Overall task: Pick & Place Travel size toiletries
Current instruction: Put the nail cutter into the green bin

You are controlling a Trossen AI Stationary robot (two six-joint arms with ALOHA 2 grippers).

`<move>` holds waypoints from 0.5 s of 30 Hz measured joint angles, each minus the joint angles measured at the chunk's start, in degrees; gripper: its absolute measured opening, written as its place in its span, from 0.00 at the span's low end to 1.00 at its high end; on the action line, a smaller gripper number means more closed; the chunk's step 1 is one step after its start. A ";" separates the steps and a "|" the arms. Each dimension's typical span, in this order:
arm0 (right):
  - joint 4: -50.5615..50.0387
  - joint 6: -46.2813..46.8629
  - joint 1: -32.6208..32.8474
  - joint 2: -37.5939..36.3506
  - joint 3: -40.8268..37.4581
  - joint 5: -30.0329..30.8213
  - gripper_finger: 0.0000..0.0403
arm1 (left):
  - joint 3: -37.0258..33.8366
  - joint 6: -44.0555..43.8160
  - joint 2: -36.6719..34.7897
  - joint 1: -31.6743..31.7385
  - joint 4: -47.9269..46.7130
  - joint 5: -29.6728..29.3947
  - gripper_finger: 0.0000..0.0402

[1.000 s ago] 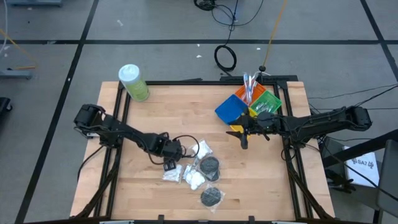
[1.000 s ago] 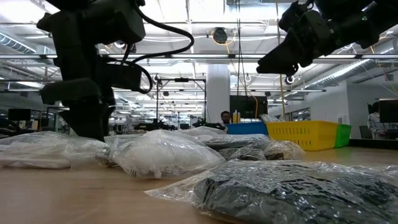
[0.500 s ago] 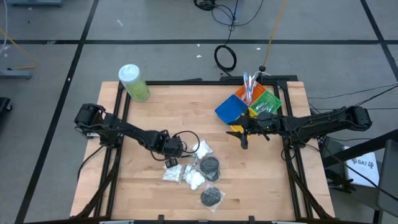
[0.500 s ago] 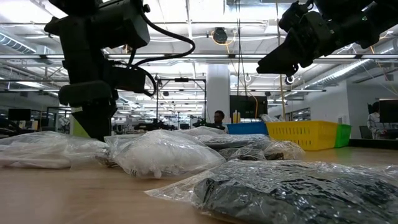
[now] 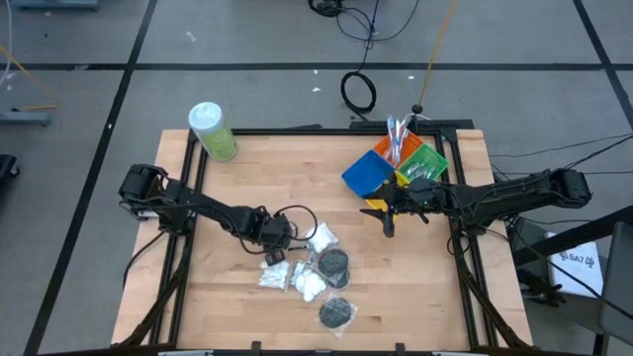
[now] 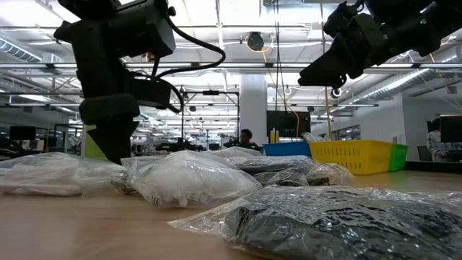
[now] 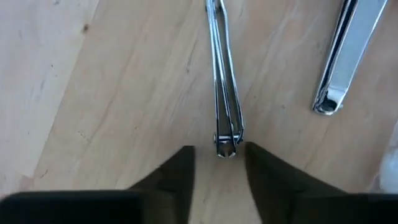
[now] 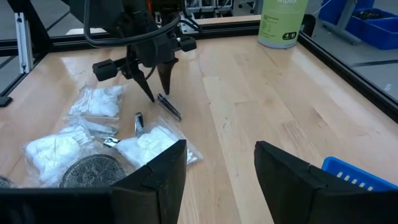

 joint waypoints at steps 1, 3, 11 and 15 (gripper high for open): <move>0.00 0.00 0.00 0.00 0.00 0.00 0.44 | 0.00 -0.48 0.00 0.02 0.29 0.00 0.42; 0.00 0.00 0.00 0.00 0.00 0.00 0.44 | 0.00 -0.97 0.00 0.20 1.68 -0.14 0.51; 0.00 0.02 0.00 0.00 0.00 0.02 0.43 | 0.00 0.31 0.00 2.15 3.73 -1.68 0.72; -0.17 0.02 -0.01 0.00 0.02 0.01 0.43 | 0.00 0.38 0.25 3.00 2.63 -0.49 0.69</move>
